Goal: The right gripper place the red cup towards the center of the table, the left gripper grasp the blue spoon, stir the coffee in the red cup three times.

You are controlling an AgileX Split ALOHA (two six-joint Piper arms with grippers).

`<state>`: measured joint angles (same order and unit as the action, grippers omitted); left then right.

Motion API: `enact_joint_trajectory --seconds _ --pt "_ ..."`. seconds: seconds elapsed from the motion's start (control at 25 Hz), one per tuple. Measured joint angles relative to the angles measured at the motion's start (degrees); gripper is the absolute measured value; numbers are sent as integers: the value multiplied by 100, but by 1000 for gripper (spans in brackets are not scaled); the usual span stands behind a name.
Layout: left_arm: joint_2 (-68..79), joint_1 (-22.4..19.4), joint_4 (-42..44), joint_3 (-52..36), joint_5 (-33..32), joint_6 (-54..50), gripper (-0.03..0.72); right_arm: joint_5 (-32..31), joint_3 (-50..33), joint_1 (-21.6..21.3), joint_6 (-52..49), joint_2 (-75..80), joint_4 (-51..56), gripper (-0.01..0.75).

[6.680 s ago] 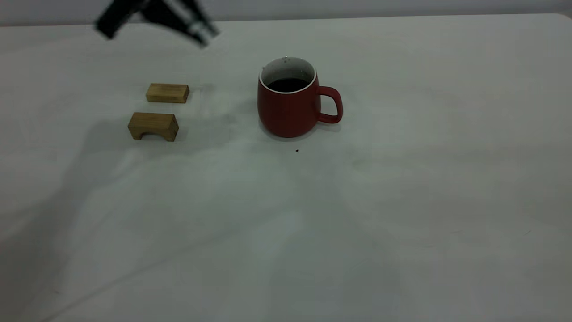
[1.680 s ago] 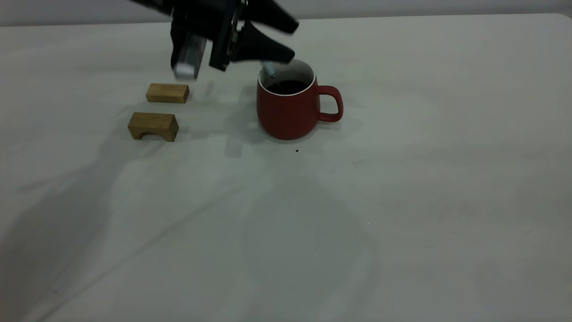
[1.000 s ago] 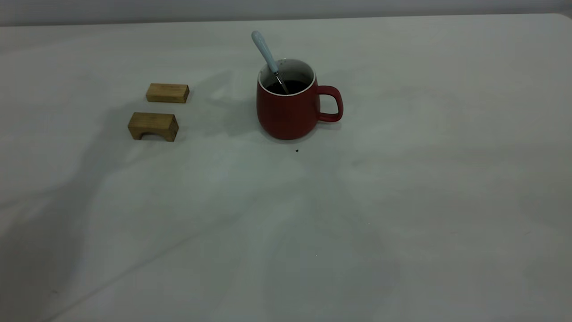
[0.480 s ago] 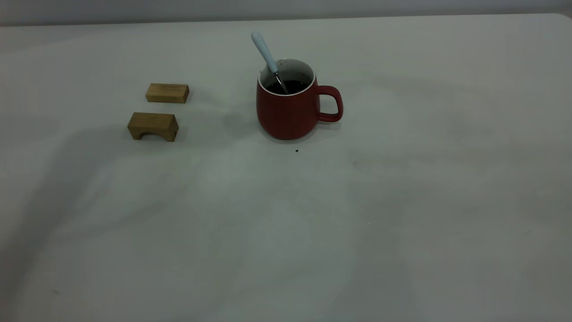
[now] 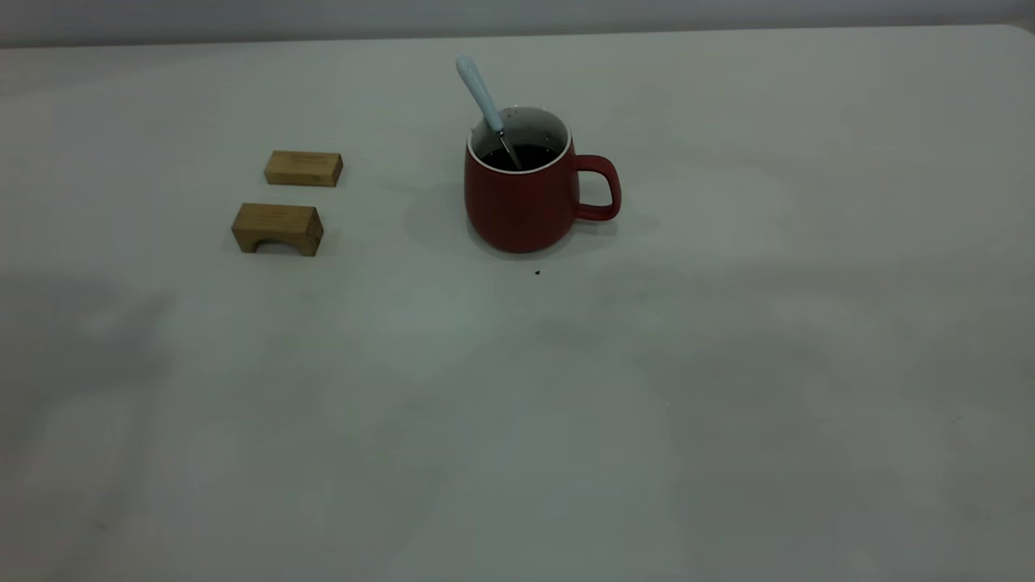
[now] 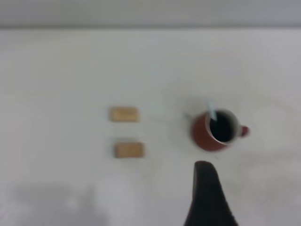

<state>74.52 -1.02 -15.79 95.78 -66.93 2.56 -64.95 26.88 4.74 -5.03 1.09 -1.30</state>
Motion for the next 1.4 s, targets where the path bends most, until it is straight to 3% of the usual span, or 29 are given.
enact_joint_trajectory --seconds 0.24,0.52,0.68,0.84,1.4 --pt "-1375 -2 652 -927 0 425 548 0 0 0 0 0 0 460" --pt "-3610 -8 1034 -3599 41 936 548 0 0 0 0 0 0 460" --pt "-4735 -13 1022 -5220 435 943 548 0 0 0 0 0 0 460" --pt "-5647 -13 1057 -6300 537 801 548 0 0 0 0 0 0 460" --pt "-7532 -13 1899 -6788 246 -536 548 0 0 0 0 0 0 460"
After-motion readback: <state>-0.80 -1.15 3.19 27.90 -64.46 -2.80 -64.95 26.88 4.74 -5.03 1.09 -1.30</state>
